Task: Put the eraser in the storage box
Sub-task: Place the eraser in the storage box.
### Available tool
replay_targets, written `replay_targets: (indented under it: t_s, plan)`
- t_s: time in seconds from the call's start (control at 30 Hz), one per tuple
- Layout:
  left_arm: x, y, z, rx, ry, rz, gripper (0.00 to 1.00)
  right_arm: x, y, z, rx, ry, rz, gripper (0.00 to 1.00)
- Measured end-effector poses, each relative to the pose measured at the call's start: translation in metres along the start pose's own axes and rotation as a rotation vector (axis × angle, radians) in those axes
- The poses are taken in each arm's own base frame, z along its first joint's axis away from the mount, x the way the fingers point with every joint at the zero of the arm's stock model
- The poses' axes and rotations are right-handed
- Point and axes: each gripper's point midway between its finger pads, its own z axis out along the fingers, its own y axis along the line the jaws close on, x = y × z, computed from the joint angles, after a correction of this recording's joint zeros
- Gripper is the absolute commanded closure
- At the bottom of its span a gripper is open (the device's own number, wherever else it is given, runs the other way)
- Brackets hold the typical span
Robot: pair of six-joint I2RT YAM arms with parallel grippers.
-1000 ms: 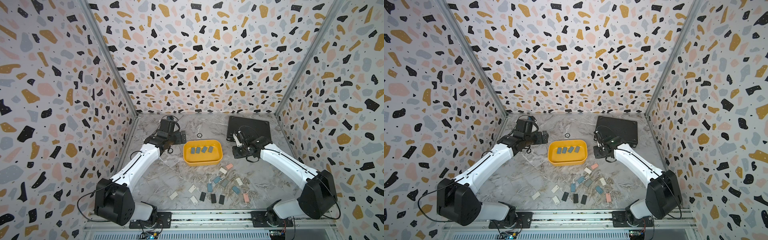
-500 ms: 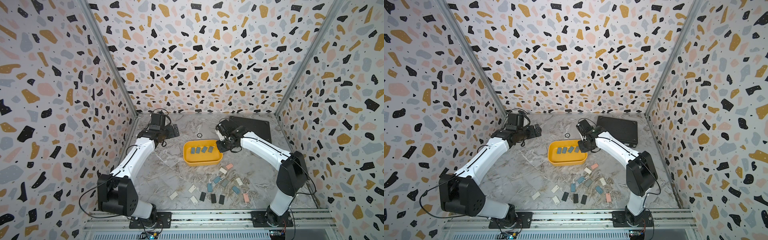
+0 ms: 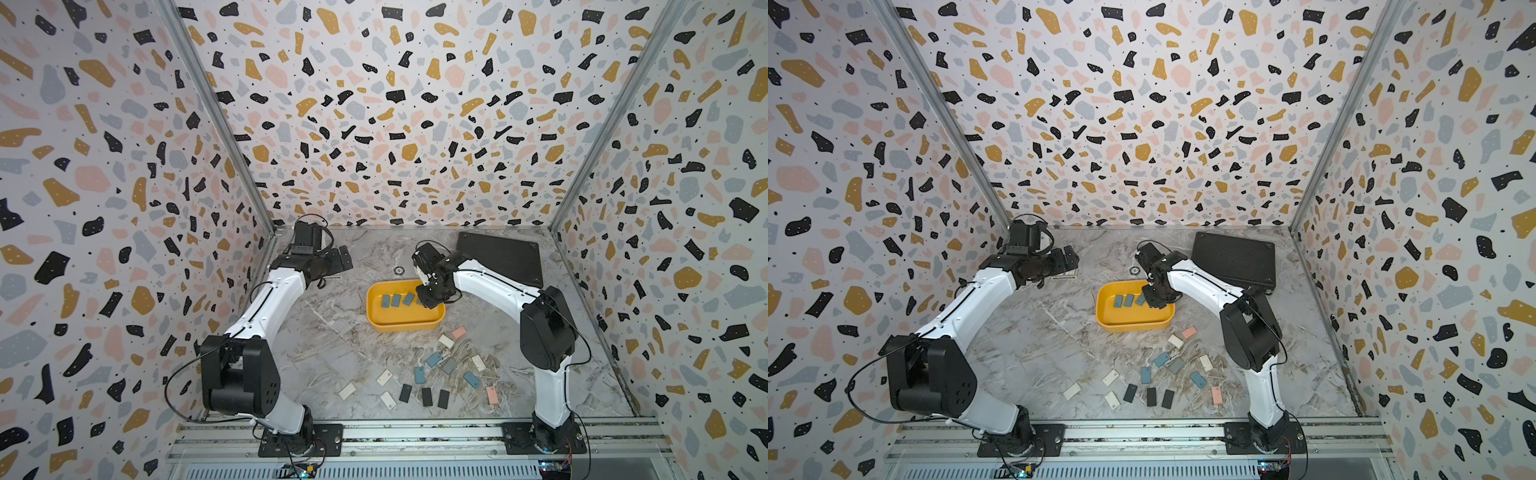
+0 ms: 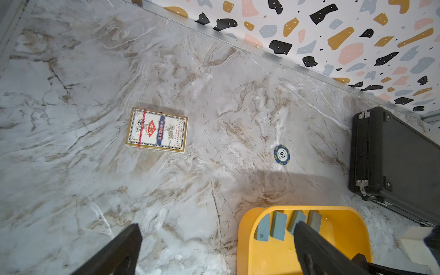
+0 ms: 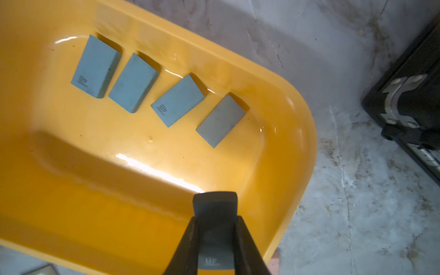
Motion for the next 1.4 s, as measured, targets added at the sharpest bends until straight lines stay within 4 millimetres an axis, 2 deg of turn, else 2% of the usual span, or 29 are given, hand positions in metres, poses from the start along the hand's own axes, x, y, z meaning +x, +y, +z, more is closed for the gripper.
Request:
replay_targets:
  t_s: [0.6,0.97,1.2,1.3,1.4]
  plan:
    - [0.000,-0.001,0.000,0.025,0.006,-0.010,0.00,0.013,0.005,0.039,0.019,0.083,-0.017,0.90]
    - [-0.001,-0.002,-0.001,0.028,0.005,-0.011,0.00,0.014,0.005,0.044,0.020,0.089,-0.017,0.88]
    - [-0.001,-0.002,-0.001,0.030,0.002,-0.010,0.00,0.019,0.005,0.057,0.022,0.114,-0.018,0.87]
    - [-0.001,-0.002,-0.001,0.030,0.002,-0.010,0.00,0.021,0.005,0.062,0.025,0.128,-0.020,0.85]
    - [-0.001,-0.002,-0.001,0.030,0.002,-0.010,0.00,0.017,0.006,0.059,0.022,0.118,-0.019,0.78]
